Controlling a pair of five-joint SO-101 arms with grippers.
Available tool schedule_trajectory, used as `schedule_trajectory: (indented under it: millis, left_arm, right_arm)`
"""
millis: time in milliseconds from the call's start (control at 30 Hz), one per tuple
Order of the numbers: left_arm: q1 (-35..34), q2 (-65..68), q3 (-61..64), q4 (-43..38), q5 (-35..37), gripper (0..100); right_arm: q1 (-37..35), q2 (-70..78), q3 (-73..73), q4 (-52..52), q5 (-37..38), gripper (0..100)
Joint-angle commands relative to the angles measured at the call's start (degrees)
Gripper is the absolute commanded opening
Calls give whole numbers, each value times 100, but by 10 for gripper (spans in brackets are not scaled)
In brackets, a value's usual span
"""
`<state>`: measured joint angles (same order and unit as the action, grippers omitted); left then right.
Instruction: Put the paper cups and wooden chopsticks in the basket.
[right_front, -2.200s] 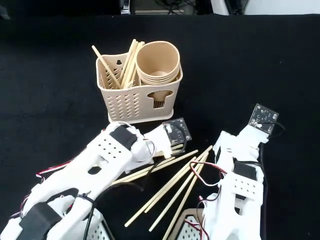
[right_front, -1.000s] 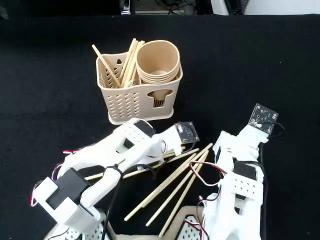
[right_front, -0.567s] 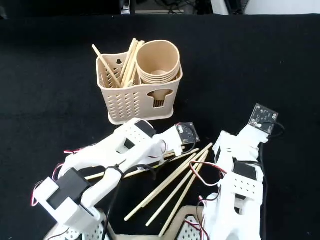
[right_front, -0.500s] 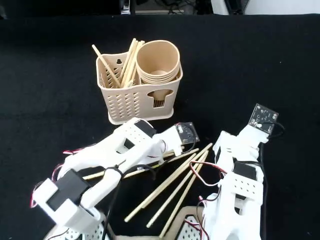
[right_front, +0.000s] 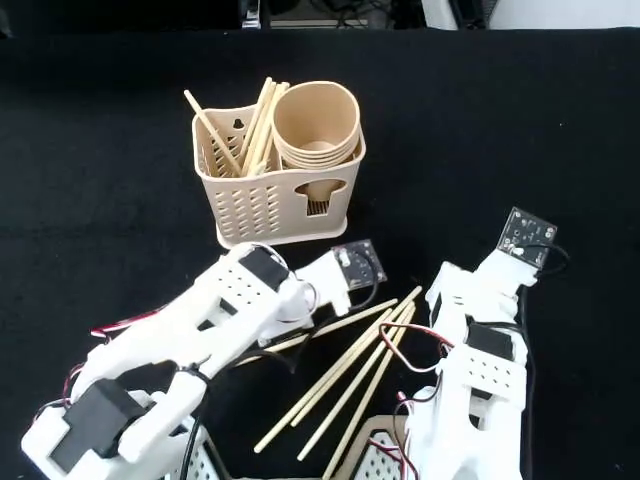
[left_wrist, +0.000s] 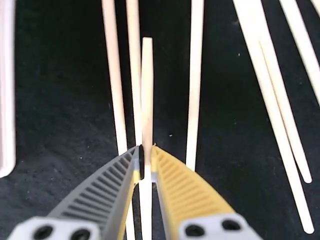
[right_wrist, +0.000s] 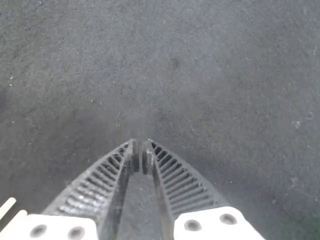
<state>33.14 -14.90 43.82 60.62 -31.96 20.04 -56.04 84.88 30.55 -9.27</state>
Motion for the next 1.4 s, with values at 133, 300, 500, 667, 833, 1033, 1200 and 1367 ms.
schedule_trajectory:
  millis: [133, 300, 500, 667, 833, 1033, 1200, 1367]
  left_arm:
    - [4, -255, -119, 9, 413, 30]
    - [-22, -791, -92, 193, 484, 30]
    - [-84, -2330, -40, 923, 484, 30]
    - [-189, -4105, -365, 1618, 492, 30]
    - [-242, -5626, -1007, 1503, 501, 30]
    - [-1587, -6479, -1147, -519, 1486, 30]
    - [-2527, -6356, -312, -3288, 2453, 30]
    - [-2765, -5987, 374, -5609, 3481, 30]
  right_arm:
    - [-97, -75, -259, -132, -9, 46]
    - [-97, -75, -251, -132, -9, 46]
    - [-97, -75, -251, -132, -9, 46]
    - [-97, -75, -251, -132, -9, 46]
    - [-97, -75, -251, -132, -9, 46]
    - [-316, -66, -251, -132, -9, 46]
    - [-325, -66, -251, -132, -9, 46]
    - [-325, -57, -251, -132, -9, 46]
